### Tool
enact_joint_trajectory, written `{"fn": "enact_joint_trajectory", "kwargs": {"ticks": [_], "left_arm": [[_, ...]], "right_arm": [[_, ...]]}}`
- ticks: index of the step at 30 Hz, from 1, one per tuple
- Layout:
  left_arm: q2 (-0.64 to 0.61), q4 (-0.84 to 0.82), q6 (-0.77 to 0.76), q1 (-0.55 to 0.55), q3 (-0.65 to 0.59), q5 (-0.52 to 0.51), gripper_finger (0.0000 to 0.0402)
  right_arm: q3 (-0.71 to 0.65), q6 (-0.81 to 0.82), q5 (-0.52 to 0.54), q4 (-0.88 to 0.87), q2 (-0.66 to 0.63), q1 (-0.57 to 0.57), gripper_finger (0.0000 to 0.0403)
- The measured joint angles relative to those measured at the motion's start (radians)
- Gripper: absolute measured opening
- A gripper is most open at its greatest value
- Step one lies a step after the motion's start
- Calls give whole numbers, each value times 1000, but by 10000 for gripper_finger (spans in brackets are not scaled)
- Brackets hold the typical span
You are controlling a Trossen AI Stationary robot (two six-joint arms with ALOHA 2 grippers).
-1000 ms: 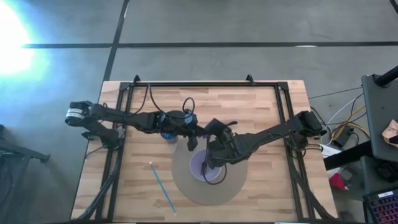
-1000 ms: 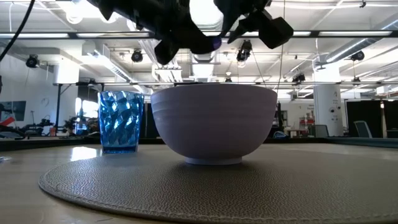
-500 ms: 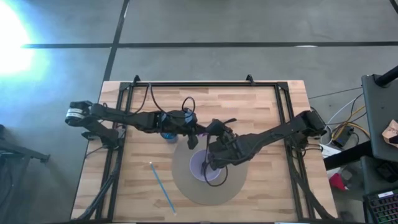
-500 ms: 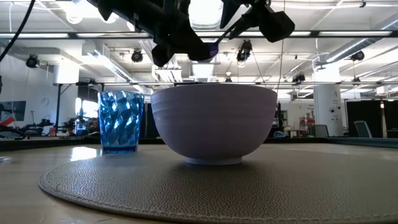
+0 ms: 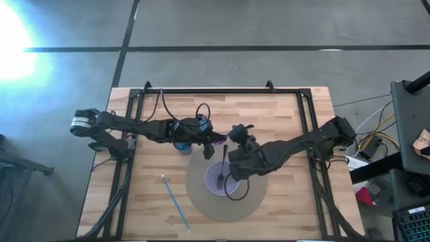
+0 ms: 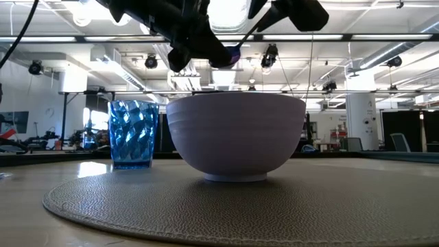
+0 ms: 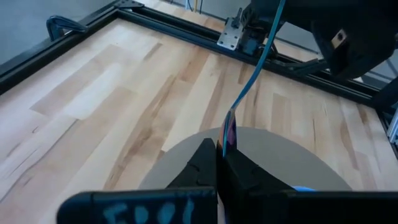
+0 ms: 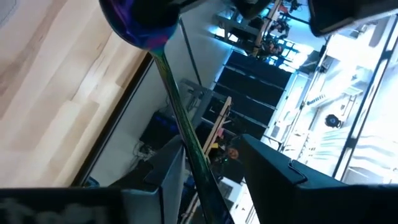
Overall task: Pick & Place Utensil
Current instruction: Put the blue spoon into the violet bowl
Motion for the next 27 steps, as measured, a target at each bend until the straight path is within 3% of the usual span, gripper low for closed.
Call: {"fn": "enact_joint_trajectory", "kwargs": {"ticks": [13,27], "left_arm": [[-17,-17,9,3,0,1,0],[-135,-152,15,3,-2,-10,0]], "right_arm": [[0,7,2,-5,-73,0,152],[4,55,43,-2,-194,2,157]]}}
